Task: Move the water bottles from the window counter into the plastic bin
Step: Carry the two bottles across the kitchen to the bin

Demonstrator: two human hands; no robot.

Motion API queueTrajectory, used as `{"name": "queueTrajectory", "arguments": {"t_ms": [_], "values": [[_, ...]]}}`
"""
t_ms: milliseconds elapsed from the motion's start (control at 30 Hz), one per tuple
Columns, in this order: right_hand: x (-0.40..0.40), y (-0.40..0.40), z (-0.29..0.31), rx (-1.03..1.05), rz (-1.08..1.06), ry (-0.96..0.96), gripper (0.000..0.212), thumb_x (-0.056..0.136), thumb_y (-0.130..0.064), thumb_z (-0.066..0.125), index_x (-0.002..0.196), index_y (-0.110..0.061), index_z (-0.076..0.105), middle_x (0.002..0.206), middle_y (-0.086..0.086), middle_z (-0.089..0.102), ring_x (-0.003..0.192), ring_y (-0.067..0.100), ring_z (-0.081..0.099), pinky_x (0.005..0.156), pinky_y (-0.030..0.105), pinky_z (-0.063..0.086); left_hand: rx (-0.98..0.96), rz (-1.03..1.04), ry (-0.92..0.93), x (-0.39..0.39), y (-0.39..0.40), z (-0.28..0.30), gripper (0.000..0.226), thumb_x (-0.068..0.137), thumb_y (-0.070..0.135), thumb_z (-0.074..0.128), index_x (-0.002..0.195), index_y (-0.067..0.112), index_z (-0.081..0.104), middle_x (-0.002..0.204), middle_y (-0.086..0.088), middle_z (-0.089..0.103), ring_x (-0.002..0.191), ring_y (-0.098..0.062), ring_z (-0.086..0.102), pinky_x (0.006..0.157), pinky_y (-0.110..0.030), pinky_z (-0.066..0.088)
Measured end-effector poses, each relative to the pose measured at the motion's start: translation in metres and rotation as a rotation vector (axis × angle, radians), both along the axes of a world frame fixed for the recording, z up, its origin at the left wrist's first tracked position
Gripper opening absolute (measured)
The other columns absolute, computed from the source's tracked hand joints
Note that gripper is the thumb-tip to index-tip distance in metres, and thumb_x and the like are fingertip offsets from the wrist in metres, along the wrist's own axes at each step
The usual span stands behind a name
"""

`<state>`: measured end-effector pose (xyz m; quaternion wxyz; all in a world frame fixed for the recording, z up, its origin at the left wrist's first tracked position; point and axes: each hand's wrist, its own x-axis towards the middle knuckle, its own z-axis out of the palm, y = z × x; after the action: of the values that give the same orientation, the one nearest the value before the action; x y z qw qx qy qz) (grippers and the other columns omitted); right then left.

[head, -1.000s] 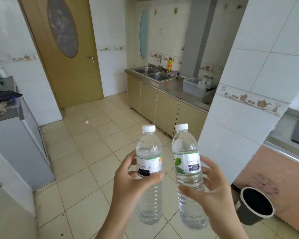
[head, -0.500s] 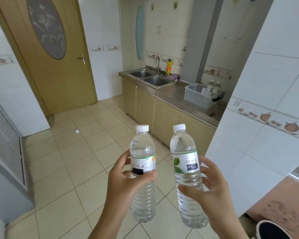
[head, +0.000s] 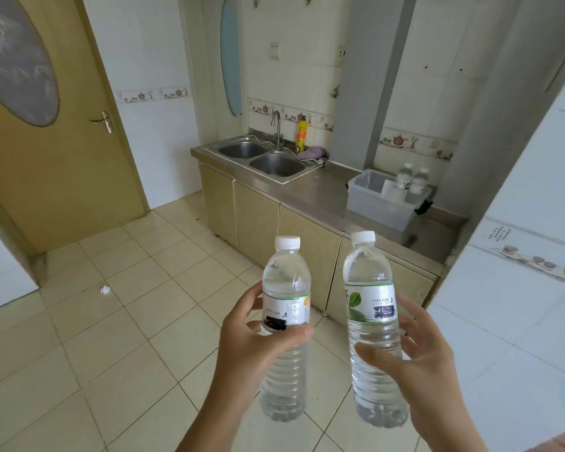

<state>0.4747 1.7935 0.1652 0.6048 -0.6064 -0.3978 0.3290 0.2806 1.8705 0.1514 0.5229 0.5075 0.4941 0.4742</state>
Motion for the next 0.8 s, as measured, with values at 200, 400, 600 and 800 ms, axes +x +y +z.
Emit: {"name": "queueTrajectory", "arguments": {"t_ms": [200, 400, 600, 800], "values": [[0.021, 0.09, -0.004, 0.0, -0.091, 0.024, 0.081, 0.052, 0.007, 0.087, 0.112, -0.041, 0.06, 0.095, -0.011, 0.072, 0.078, 0.01, 0.07, 0.069, 0.033, 0.051, -0.01, -0.103, -0.008, 0.027, 0.106, 0.008, 0.073, 0.045, 0.028, 0.089, 0.113, 0.038, 0.067, 0.1, 0.024, 0.071, 0.084, -0.003, 0.07, 0.064, -0.014, 0.051], [0.073, 0.173, -0.014, -0.005, -0.149, 0.017, 0.081, 0.052, 0.007, 0.086, 0.112, -0.042, 0.062, 0.096, -0.002, 0.073, 0.084, 0.016, 0.071, 0.074, 0.038, 0.054, -0.016, -0.172, -0.017, 0.085, 0.197, 0.001, 0.069, 0.046, 0.024, 0.088, 0.111, 0.034, 0.068, 0.096, 0.021, 0.072, 0.081, -0.006, 0.072, 0.059, -0.012, 0.049], [0.148, 0.267, -0.023, 0.002, -0.182, 0.029, 0.08, 0.053, 0.009, 0.085, 0.109, -0.044, 0.063, 0.097, -0.002, 0.073, 0.087, 0.016, 0.07, 0.077, 0.038, 0.053, -0.032, -0.216, -0.029, 0.165, 0.295, -0.009, 0.071, 0.047, 0.023, 0.089, 0.113, 0.035, 0.068, 0.099, 0.015, 0.074, 0.087, -0.01, 0.073, 0.063, -0.017, 0.053], [0.228, 0.347, -0.018, 0.007, -0.235, -0.045, 0.081, 0.051, 0.007, 0.087, 0.108, -0.045, 0.062, 0.099, -0.003, 0.071, 0.092, 0.014, 0.067, 0.081, 0.035, 0.052, -0.023, -0.278, -0.063, 0.252, 0.382, -0.002, 0.071, 0.049, 0.018, 0.089, 0.114, 0.035, 0.067, 0.102, 0.012, 0.076, 0.086, -0.011, 0.074, 0.071, -0.027, 0.058]]}}
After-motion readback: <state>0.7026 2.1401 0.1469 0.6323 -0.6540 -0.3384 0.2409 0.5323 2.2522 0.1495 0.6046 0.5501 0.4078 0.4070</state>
